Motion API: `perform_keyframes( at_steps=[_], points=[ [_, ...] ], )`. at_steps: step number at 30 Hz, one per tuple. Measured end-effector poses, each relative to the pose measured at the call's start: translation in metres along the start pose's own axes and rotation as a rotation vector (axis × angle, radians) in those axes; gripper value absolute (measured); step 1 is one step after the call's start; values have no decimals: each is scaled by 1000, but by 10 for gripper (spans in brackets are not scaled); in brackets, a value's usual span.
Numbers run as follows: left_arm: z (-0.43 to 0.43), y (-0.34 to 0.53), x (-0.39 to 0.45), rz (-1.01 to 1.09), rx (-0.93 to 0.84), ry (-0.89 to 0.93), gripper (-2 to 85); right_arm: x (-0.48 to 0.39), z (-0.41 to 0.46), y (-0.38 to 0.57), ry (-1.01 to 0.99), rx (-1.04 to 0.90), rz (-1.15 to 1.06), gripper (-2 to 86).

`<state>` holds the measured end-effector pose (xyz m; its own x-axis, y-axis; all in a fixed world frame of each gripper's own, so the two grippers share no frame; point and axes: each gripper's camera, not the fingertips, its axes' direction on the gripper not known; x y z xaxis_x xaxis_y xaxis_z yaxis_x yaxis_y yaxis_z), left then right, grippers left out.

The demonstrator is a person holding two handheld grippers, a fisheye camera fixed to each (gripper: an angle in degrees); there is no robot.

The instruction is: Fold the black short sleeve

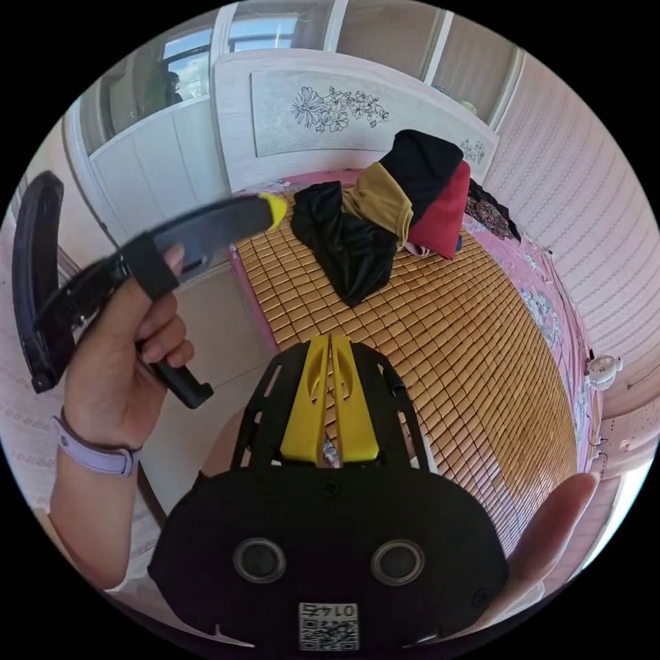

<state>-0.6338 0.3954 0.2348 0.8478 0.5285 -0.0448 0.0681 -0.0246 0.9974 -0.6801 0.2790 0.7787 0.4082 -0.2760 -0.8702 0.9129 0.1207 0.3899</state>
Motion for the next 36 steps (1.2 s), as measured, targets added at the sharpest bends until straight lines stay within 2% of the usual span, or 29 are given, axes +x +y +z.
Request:
perform_keyframes(
  at_steps=[5,8,12,18,21,24,31,36],
  points=[
    [84,10,-56,-127,-149,-95,54,23,59,-52,156,-90,16,-10],
    [123,6,-66,-128,-153,-127,69,25,85,-73,247,-76,-3,-10],
    [168,-17,-70,-71,-160,-195,77,31,110,-97,184,-45,-9,-10],
    [183,-35,-82,-12,-77,-296,74,40,179,-141,288,-151,42,-10],
    [186,-51,-100,-66,-22,-244,68,41,204,-155,261,-132,32,-10],
    [206,-55,-118,-129,-125,-212,74,44,224,-168,204,-122,45,-10],
    [229,-76,-116,-83,-178,-238,87,35,262,-189,167,-112,14,-10],
    [251,-87,-114,-78,-264,-281,112,25,294,-199,243,-174,-25,-10]
  ],
)
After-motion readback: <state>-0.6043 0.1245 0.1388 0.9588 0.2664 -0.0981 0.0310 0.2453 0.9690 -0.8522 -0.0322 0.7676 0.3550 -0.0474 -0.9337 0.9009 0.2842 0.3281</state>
